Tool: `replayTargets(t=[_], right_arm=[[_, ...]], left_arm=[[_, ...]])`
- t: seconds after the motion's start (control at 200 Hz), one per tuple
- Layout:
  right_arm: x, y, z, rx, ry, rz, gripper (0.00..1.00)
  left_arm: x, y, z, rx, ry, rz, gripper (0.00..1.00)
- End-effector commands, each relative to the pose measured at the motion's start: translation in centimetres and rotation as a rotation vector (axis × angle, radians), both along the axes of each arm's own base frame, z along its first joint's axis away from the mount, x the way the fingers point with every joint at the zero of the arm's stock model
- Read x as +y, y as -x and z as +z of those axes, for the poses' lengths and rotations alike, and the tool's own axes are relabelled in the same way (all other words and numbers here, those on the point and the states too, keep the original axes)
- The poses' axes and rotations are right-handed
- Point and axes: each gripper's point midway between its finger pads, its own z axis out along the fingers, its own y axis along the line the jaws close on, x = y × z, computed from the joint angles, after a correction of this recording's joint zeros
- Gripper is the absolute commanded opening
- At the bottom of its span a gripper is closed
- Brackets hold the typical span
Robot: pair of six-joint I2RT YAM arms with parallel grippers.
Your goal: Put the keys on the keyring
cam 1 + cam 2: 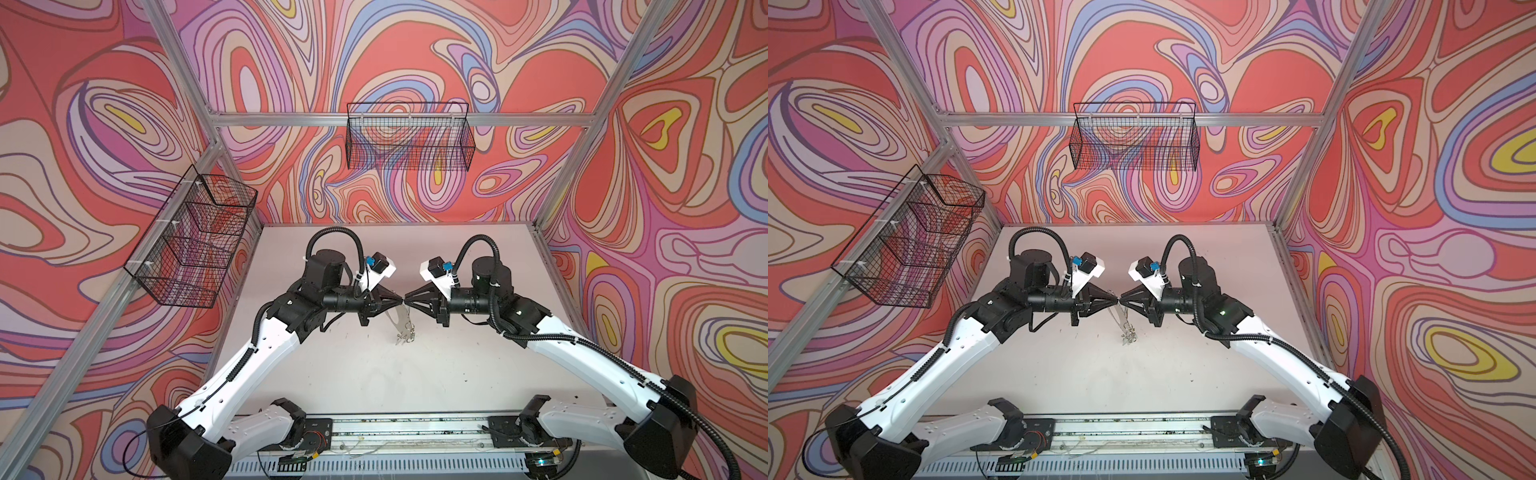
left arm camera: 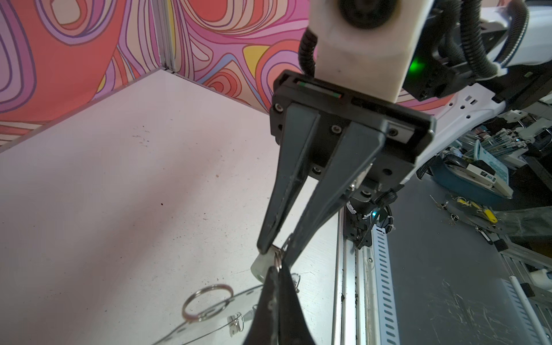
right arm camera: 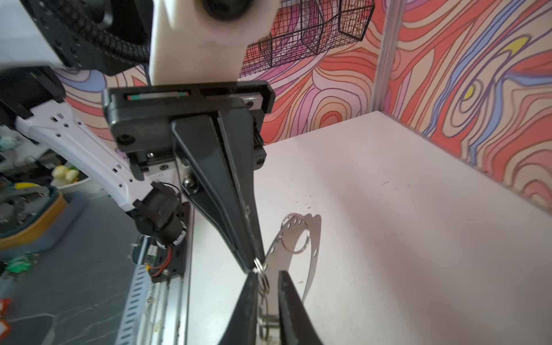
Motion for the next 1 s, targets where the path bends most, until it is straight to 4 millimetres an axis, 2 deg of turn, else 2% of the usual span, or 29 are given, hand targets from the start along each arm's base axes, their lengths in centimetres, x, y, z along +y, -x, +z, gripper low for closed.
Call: replayTargets(t=[0.0,0.095,0.376,0.606,0.997], right_arm=[[-1.1,-0.3,2.1,-0.105,-0.051,-0.076,0.21],[-1.7,-0.5,2.4,-0.138,-0.059,-0.121,0.28],[-1.6,0.0,3.3,-0.179,-0.070,-0.128,0.30],[0.1,1.5,4.1,-0.214,-0.034,-0.086,0.31],[0.6,0.5,4.3,-0.227,-0.014,-0.162,0.35]], left_arm=[[0.1,-0.3,2.7,-0.133,0.114,0.035,0.00],[0.5,-0.1,3.8,-0.183,0.190,0.063,0.00],[1.0,0.2,6.5,-0.230,0.364,0.106,0.00],[0.8,0.2,6.3,-0.223,0.356,0.095,0.00],[1.0,0.3,6.2,-0.225,0.345,0.101,0.00]])
